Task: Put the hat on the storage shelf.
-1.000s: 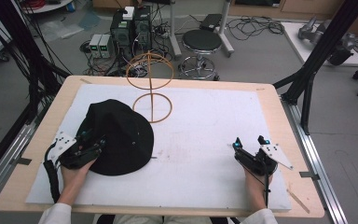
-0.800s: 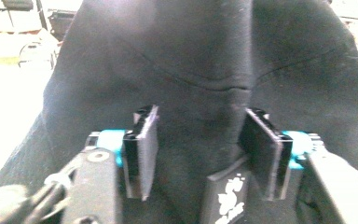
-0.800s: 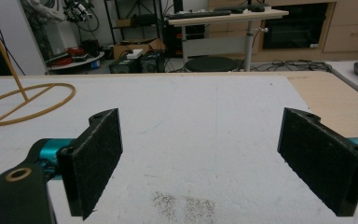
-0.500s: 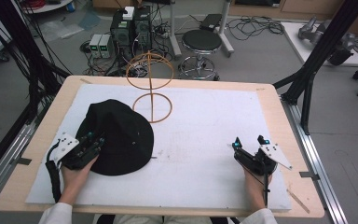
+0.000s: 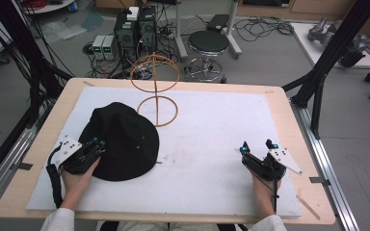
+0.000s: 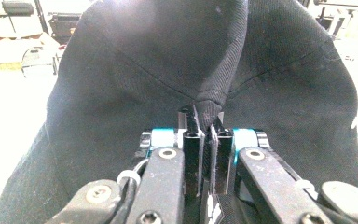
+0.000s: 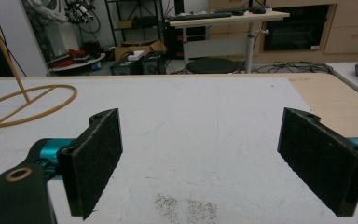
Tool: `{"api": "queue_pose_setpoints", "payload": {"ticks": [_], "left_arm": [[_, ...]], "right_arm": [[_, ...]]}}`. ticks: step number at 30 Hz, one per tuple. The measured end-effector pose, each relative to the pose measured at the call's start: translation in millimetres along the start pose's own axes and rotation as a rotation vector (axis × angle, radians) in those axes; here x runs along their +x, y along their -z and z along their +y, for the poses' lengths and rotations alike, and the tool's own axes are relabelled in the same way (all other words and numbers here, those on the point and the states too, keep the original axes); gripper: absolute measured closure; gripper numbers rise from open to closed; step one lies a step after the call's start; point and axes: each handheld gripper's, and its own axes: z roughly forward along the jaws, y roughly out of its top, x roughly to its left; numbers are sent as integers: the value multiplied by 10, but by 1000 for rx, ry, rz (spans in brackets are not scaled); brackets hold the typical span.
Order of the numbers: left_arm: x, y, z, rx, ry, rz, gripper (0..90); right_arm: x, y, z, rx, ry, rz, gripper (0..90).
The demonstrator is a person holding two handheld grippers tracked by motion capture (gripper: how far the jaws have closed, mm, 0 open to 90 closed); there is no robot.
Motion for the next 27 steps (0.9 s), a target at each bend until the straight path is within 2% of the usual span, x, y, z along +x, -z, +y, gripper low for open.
{"api": "queue_pose_setpoints", "payload": {"ticks": [6, 15, 20, 27], "left_arm": [[3, 12, 3, -9, -6, -11, 872], [-10, 34, 28, -34, 12, -14, 871], [-5, 67, 70, -59, 37, -17, 871], [-7, 130, 150, -101, 44, -15, 871]], "right_arm": [[1, 6, 2, -1, 2, 0, 132], [2, 13, 5, -10, 1, 3, 134], [3, 16, 6, -6, -4, 1, 136], [1, 21, 8, -12, -2, 2, 137]]}}
